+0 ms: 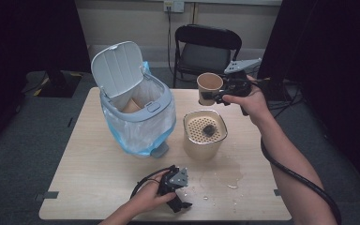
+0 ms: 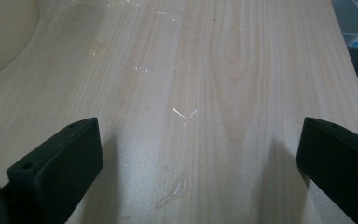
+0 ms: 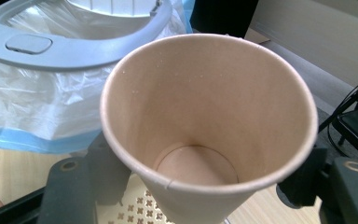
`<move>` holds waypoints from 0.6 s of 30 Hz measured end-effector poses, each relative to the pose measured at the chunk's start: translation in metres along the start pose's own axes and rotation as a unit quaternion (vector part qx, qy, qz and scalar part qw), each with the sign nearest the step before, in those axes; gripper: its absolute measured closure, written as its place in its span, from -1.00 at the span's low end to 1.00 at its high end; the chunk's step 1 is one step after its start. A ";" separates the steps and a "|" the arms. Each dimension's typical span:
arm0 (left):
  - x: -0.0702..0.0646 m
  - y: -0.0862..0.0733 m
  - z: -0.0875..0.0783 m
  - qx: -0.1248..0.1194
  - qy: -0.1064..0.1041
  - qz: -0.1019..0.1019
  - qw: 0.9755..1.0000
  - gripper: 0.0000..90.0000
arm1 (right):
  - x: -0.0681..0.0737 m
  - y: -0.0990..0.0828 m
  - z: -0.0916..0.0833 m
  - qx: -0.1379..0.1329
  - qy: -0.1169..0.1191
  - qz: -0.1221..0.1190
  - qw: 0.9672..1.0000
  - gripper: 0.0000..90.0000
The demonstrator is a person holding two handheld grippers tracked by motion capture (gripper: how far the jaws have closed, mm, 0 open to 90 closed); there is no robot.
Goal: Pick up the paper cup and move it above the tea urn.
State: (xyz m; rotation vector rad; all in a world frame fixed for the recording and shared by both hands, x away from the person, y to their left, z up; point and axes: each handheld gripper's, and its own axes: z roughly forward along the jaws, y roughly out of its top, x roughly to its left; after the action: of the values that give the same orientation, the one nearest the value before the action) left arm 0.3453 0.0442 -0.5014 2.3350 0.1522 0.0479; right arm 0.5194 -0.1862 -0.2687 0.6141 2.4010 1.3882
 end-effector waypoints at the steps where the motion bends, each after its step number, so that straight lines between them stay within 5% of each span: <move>1: 0.000 0.000 0.000 0.000 0.000 0.000 1.000 -1.00 | 0.000 0.002 0.000 0.001 0.001 -0.002 1.000 -0.31; 18: 0.000 0.000 0.000 0.000 0.000 0.000 1.000 -1.00 | 0.006 0.038 0.015 -0.002 0.016 -0.007 1.000 -0.32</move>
State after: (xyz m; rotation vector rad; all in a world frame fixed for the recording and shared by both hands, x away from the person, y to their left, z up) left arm 0.3453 0.0442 -0.5015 2.3350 0.1516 0.0489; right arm 0.5292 -0.1556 -0.2435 0.5776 2.4223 1.4076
